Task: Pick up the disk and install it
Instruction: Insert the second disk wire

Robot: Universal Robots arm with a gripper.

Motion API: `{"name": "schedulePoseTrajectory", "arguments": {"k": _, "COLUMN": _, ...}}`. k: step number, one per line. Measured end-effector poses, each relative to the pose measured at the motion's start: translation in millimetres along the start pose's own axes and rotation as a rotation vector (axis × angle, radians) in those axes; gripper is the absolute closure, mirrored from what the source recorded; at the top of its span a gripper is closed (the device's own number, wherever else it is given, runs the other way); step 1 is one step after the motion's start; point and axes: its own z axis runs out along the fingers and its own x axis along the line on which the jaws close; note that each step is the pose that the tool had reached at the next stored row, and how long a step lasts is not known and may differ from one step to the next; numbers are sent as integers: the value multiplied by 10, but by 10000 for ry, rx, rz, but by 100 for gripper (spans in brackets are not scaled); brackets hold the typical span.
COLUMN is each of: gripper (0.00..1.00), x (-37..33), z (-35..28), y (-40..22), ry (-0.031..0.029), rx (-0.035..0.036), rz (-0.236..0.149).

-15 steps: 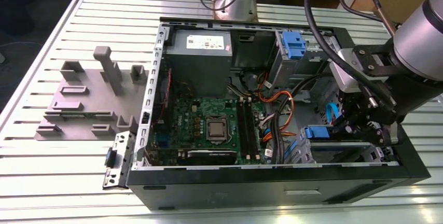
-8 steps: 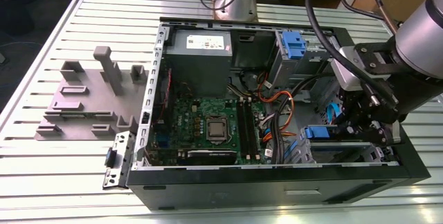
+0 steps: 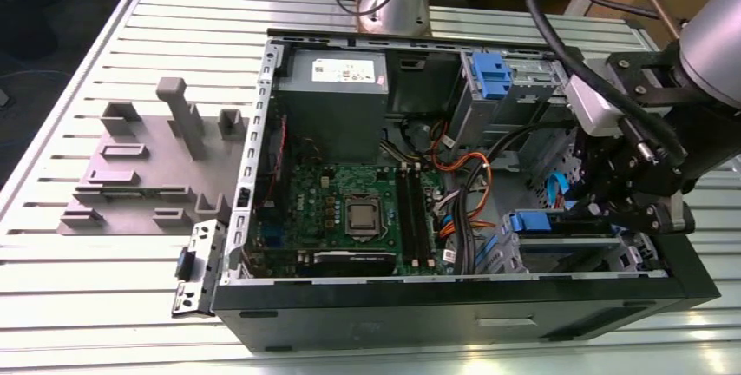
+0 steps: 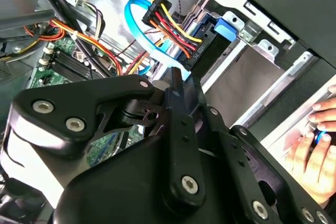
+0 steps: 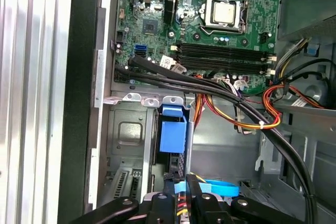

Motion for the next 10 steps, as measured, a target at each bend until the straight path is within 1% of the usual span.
{"name": "schedulePoseTrajectory", "arguments": {"k": 4, "gripper": 76, "x": -1, "z": -9, "y": 0, "ry": -3, "rx": -1, "rz": 0}}
{"name": "schedulePoseTrajectory", "arguments": {"k": 5, "gripper": 78, "x": -1, "z": -10, "y": 0, "ry": -2, "rx": -2, "rz": 0}}
{"name": "schedulePoseTrajectory", "arguments": {"k": 6, "gripper": 84, "x": -1, "z": -11, "y": 0, "ry": -2, "rx": -2, "rz": 0}}
{"name": "schedulePoseTrajectory", "arguments": {"k": 7, "gripper": 84, "x": -1, "z": -11, "y": 0, "ry": -1, "rx": -2, "rz": 0}}
{"name": "schedulePoseTrajectory", "arguments": {"k": 8, "gripper": 89, "x": -1, "z": -11, "y": -1, "ry": -1, "rx": -2, "rz": 0}}
{"name": "schedulePoseTrajectory", "arguments": {"k": 10, "gripper": 89, "x": -1, "z": -12, "y": 0, "ry": -1, "rx": -2, "rz": 0}}
